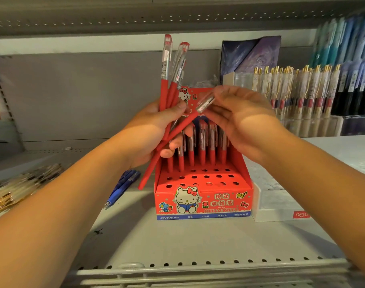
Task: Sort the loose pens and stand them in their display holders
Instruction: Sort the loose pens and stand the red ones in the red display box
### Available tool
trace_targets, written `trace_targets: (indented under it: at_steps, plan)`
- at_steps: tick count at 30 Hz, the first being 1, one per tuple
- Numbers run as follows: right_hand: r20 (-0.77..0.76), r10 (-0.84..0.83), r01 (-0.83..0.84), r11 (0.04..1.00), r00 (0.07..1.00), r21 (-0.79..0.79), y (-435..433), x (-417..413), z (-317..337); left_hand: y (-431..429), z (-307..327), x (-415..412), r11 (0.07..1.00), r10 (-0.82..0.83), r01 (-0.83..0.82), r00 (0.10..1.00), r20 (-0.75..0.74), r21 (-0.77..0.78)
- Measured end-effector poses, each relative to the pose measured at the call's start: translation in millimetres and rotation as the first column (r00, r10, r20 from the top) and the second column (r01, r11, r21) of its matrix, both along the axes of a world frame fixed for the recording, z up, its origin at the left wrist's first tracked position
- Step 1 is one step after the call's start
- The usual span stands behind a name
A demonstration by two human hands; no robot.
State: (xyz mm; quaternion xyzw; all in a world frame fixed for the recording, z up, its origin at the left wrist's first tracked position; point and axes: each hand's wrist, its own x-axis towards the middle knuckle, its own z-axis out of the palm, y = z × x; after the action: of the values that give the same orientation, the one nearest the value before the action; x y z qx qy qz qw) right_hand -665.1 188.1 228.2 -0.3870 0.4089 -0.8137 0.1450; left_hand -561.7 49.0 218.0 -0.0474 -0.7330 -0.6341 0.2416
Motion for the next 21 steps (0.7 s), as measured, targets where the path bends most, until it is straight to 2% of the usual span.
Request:
trace_targets:
  at_steps: [3,6,8,10,13,17,21]
  plan:
    - [0.098,-0.052,0.062,0.994,0.994,-0.095,4.0,-2.9,5.2,-1.5,2.0,0.6,0.999,0.032,-0.032,0.999,0.016,0.003]
    - [0.078,-0.25,0.258,0.961,0.965,-0.105,6.0,-7.2,6.0,-1.9,2.9,2.9,0.999,0.037,-0.035,0.998,0.055,-0.039]
    - [-0.016,-0.368,0.366,0.927,0.93,-0.085,6.5,-10.0,2.8,-2.8,4.0,4.5,0.997,0.038,-0.033,0.997,0.073,-0.072]
    - [-0.185,-0.445,0.442,0.895,0.876,-0.06,5.9,-12.7,-3.5,-4.0,5.6,5.5,0.997,0.031,-0.025,0.996,0.079,-0.069]
    - [-0.375,-0.483,0.508,0.86,0.791,-0.037,0.6,-13.3,-13.0,-3.9,7.0,5.8,0.999,0.009,-0.005,0.997,0.08,-0.051]
    - [-0.492,-0.494,0.567,0.824,0.717,0.0,-6.1,-15.0,-19.9,-2.0,4.7,4.9,0.998,0.017,-0.011,0.995,0.094,-0.068]
    - [-0.552,-0.474,0.583,0.812,0.686,0.027,-9.0,-17.4,-24.7,-1.8,4.3,4.6,0.998,0.019,-0.014,0.996,0.088,-0.062]
